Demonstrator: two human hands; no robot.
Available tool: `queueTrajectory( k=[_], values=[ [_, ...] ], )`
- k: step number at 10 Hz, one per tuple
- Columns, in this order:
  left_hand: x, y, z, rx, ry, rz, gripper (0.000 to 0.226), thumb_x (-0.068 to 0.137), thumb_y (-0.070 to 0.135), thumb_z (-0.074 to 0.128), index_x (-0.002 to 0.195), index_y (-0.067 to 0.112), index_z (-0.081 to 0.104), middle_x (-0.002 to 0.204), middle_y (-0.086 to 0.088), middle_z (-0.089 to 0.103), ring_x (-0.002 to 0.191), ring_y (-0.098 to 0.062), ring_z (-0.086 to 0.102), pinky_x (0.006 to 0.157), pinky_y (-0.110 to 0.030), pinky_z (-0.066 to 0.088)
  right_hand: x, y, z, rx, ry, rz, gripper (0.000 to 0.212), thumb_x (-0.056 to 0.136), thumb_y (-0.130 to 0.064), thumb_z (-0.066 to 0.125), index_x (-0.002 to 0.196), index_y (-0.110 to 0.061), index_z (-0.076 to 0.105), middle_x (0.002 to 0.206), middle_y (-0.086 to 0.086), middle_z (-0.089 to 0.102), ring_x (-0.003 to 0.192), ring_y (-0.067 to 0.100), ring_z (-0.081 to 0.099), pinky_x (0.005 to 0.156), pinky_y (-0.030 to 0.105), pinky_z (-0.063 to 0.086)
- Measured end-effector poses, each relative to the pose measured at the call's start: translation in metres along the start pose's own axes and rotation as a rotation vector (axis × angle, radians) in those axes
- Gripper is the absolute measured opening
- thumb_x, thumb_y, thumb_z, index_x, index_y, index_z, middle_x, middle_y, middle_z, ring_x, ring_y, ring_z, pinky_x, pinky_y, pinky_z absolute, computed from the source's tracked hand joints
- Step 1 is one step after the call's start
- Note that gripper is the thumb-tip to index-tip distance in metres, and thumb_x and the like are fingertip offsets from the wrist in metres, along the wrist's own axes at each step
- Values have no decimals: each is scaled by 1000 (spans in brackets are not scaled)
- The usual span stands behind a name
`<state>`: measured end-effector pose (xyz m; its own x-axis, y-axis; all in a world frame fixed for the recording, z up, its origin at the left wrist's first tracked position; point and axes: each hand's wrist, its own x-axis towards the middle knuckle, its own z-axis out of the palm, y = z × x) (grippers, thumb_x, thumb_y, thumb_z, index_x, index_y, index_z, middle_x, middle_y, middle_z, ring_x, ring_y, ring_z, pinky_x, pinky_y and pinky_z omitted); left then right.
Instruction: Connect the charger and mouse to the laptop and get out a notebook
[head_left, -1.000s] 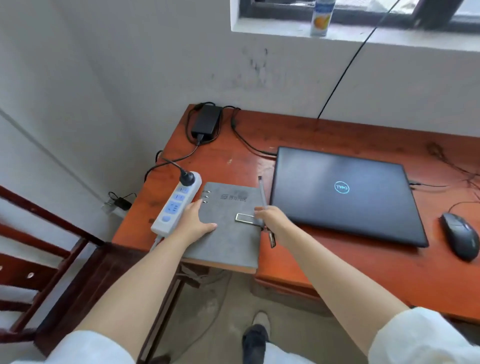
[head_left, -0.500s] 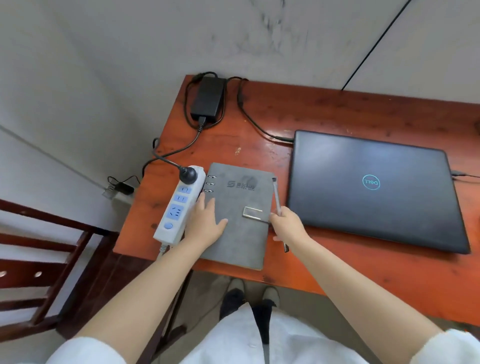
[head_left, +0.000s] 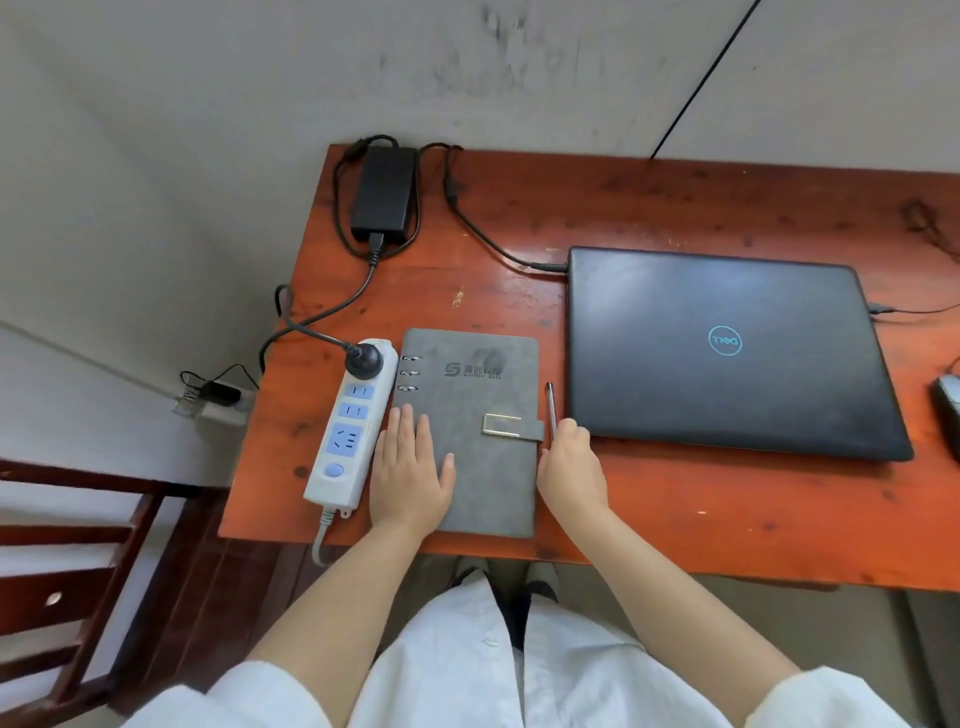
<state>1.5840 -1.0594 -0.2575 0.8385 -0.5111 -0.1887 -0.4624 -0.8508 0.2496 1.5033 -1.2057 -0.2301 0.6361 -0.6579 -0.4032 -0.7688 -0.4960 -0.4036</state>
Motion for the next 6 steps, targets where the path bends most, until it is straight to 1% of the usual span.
queueTrajectory(
  k=[1, 2, 3, 4, 5, 6],
  values=[
    [1, 0, 0, 10, -13, -2, 61, 92, 35, 37, 142, 3, 18, 154, -17, 14, 144, -28, 8, 118, -37, 11, -3, 2, 2, -58, 38, -25, 18, 93, -13, 41, 106, 0, 42, 112, 20, 49, 85, 37, 61, 57, 30, 35],
    [1, 1, 0, 13, -11, -1, 61, 92, 34, 37, 141, 4, 18, 154, -17, 15, 144, -28, 9, 118, -37, 12, -11, 3, 5, 0, 58, -28, 19, 92, -13, 43, 106, 1, 44, 112, 21, 46, 79, 37, 59, 56, 29, 33],
    [1, 1, -1, 39, -22, -5, 61, 92, 37, 35, 142, 5, 17, 155, -15, 14, 144, -27, 9, 118, -36, 12, -15, 7, 3, 56, 45, -58, 20, 91, -12, 45, 106, 1, 44, 111, 21, 46, 83, 37, 55, 59, 27, 32],
    [2, 4, -4, 58, -28, -26, 59, 92, 35, 37, 140, 6, 22, 154, -15, 18, 143, -27, 12, 117, -39, 15, -12, 14, -7, 133, 8, -74, 24, 89, -8, 45, 112, 0, 43, 114, 21, 47, 89, 38, 55, 66, 35, 42],
    [11, 19, -11, 15, 25, -15, 53, 91, 30, 41, 135, 3, 34, 150, -16, 27, 141, -28, 18, 117, -43, 13, -18, 28, -19, 176, -44, -101, 31, 89, -8, 47, 120, -3, 45, 120, 17, 52, 100, 34, 56, 83, 36, 45],
    [27, 31, -9, 4, -26, 79, 56, 93, 31, 35, 140, 3, 21, 154, -15, 15, 144, -25, 7, 118, -37, 4, -12, 37, -52, 307, 100, -106, 23, 87, -3, 51, 109, 0, 57, 110, 19, 62, 98, 27, 60, 80, 23, 41]
  ],
)
